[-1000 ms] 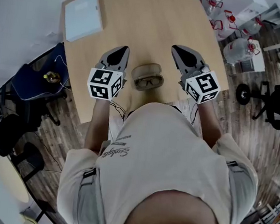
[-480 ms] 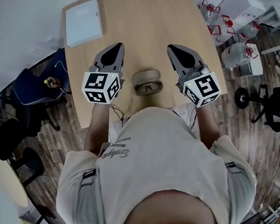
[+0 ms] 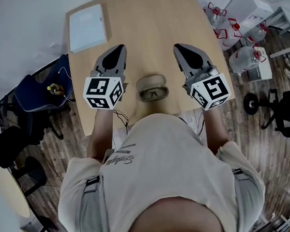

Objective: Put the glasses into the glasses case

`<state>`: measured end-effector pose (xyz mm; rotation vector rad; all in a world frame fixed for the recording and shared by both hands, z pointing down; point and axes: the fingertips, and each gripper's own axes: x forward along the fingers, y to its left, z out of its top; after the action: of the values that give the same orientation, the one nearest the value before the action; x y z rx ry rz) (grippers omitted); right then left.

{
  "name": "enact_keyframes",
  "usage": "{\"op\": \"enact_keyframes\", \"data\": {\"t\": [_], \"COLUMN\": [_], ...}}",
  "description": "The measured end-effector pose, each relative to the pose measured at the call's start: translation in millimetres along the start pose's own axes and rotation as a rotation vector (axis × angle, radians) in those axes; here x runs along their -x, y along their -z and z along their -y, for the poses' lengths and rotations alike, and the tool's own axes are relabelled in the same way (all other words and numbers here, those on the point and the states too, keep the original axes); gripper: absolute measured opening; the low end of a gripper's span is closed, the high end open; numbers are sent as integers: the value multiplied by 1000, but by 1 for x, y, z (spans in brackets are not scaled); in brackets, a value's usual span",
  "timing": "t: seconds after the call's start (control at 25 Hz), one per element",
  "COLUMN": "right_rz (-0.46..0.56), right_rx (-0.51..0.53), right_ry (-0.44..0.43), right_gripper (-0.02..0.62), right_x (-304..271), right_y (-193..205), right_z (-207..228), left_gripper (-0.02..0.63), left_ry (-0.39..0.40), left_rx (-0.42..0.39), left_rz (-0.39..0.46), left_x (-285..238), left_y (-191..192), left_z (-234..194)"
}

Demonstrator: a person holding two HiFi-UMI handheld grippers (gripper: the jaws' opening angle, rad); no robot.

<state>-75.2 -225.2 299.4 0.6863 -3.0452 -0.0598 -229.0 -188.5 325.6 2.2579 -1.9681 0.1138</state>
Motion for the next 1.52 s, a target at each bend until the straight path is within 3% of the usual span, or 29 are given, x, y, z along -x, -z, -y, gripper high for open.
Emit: {"op": "enact_keyframes", "data": {"t": [0.44,1.0,1.52], "right_rz": [11,-2,23], "right_rx": [-59,-17,-60], "right_ry": [6,-48,-40], "right_gripper": [-5,-5,-5], "right_x": [14,7,3], "right_y": [3,7,7], "right_z": [2,-17,-29], "left_gripper": [14,14,14], "left_ry": [-33,-49,9], "left_rx": [-4,0,38], "left_rz": [26,0,5], "left_x": [11,25,24], "left_y": [-7,3,3], "left_z": [3,2,8]}}
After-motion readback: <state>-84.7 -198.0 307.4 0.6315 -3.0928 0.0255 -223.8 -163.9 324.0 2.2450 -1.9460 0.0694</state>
